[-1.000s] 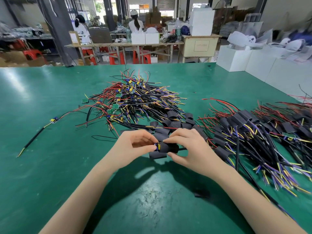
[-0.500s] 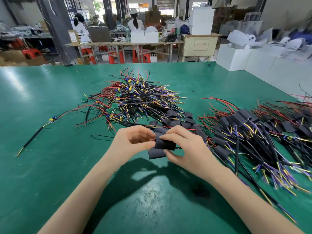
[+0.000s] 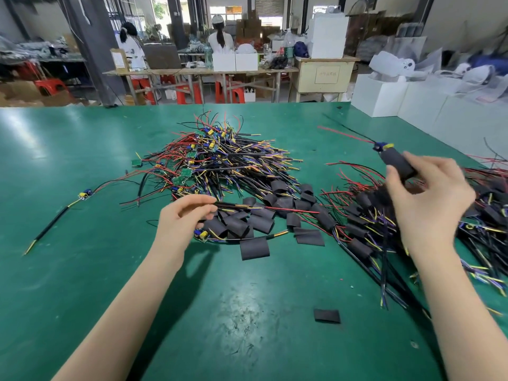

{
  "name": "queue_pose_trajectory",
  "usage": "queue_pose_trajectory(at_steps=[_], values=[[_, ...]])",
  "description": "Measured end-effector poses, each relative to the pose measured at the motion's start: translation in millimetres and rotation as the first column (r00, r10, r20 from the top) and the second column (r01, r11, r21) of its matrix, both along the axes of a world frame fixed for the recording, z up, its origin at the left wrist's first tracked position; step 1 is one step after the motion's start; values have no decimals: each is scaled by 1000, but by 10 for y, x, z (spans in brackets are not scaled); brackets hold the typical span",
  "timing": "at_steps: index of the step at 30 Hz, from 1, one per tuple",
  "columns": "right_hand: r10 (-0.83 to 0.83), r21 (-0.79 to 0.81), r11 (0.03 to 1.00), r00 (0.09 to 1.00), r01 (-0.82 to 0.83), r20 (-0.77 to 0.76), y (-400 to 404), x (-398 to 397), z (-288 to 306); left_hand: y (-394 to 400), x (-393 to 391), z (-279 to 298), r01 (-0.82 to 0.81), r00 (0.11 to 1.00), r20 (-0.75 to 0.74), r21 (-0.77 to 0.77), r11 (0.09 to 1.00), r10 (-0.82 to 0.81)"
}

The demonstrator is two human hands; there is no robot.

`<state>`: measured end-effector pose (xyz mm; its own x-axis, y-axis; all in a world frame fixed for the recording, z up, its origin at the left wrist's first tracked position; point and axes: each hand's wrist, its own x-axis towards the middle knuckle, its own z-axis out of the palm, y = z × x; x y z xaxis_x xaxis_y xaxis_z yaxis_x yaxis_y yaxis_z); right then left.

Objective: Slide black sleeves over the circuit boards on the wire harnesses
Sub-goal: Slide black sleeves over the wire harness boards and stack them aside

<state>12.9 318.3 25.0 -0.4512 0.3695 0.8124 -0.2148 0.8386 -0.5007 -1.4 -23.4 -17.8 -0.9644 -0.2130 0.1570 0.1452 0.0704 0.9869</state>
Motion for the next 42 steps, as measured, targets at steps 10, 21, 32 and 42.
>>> queue_pose_trajectory(at_steps=[10, 21, 32, 42], values=[[-96, -34, 992, 910, 120, 404, 191, -1, -25, -18, -3, -32, 53, 998, 45, 19, 998, -54], [104, -112, 990, 986, -90, 128, 210, 38, 59, 262, 111, 12, 280, 955, -68, -119, 952, -289], [711, 165, 644, 664, -747, 230, -799, 178, -192, 616, 173, 37, 319, 897, 102, 526, 788, -431], [695, 154, 663, 678, -733, 239, -924, 169, -316, 494, 179, 8, 316, 900, 105, 511, 799, -423]])
